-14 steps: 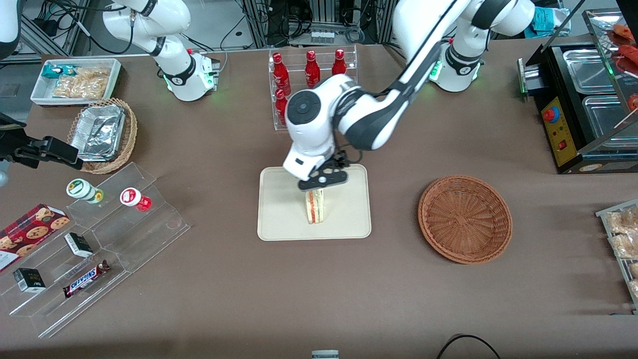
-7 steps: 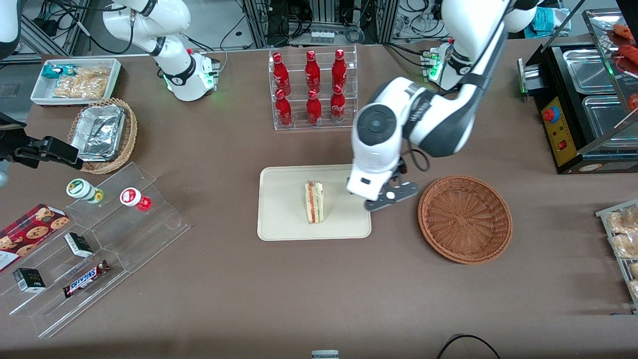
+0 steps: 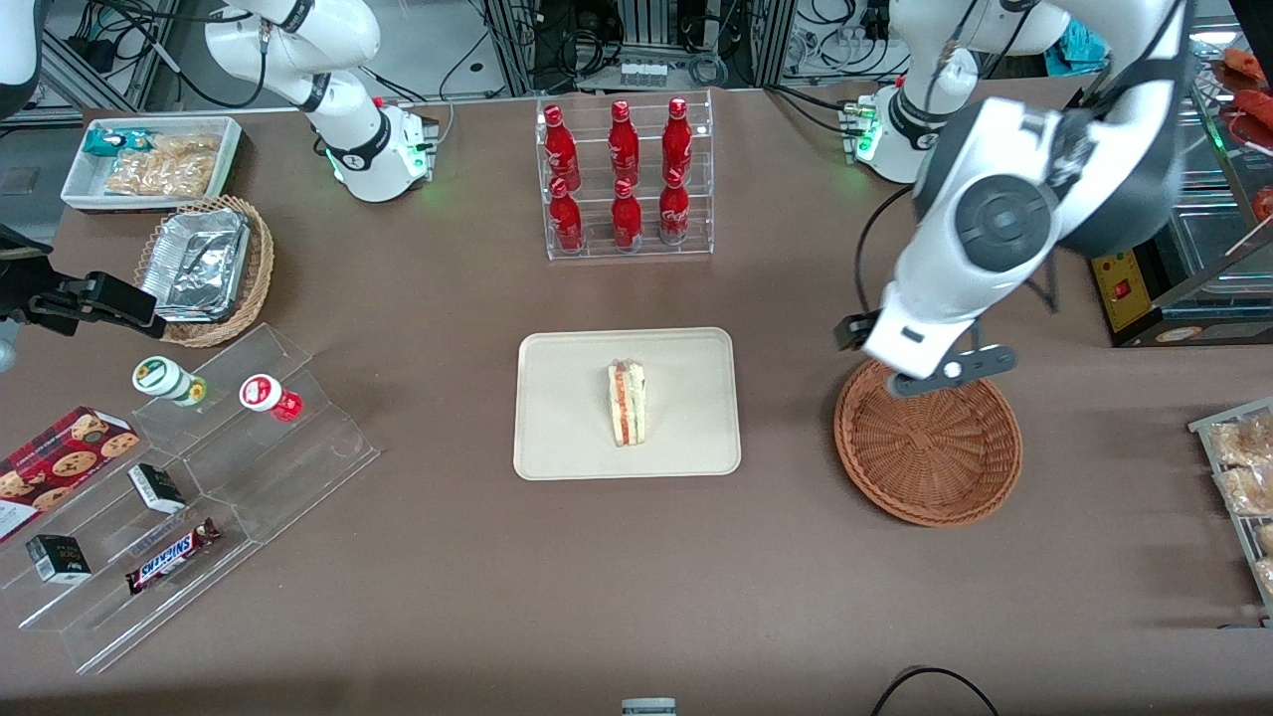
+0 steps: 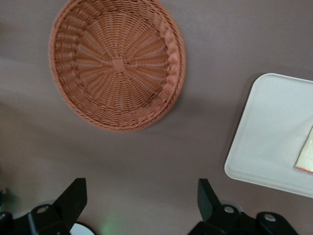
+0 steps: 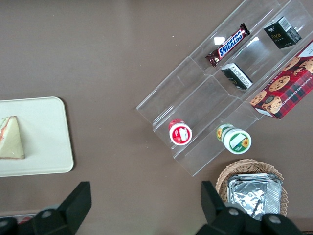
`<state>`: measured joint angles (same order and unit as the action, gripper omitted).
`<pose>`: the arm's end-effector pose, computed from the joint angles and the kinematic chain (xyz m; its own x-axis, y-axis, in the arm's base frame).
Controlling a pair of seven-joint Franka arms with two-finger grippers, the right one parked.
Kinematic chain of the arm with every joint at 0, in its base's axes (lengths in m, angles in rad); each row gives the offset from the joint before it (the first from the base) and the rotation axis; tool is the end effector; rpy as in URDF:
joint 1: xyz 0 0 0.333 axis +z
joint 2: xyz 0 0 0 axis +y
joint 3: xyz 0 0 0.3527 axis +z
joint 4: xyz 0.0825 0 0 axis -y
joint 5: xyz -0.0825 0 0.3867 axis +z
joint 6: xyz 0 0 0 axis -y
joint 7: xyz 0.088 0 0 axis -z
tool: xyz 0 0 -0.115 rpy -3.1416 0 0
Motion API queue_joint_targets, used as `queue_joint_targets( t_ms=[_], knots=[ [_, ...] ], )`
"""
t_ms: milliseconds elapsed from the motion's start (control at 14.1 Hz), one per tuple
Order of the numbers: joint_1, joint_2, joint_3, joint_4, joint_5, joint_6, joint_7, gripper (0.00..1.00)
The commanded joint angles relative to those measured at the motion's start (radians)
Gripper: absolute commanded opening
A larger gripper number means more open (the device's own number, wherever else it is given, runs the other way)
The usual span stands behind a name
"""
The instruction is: Place sandwich from basket to tray
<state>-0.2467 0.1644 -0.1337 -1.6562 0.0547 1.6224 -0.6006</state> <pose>0.5590 -0.2114 0.5226 0.9654 0.2175 -0.1436 0.1984 -0.9706 -0.1362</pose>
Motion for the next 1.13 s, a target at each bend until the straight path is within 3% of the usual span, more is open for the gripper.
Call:
queue_joint_targets(
  t_ms=[0, 212, 424, 778, 1061],
  knots=[
    [0.078, -0.121, -0.015, -0.092, -0.021, -0.007, 0.082, 1.00],
    [0.171, -0.186, -0.018, -0.113, -0.056, -0.065, 0.292, 1.00],
    [0.240, -0.213, -0.015, -0.087, -0.053, -0.091, 0.375, 1.00],
    [0.248, -0.210, 0.083, -0.019, -0.055, -0.119, 0.487, 1.00],
    [0.247, -0.187, 0.091, 0.007, -0.071, -0.095, 0.483, 1.00]
  ],
)
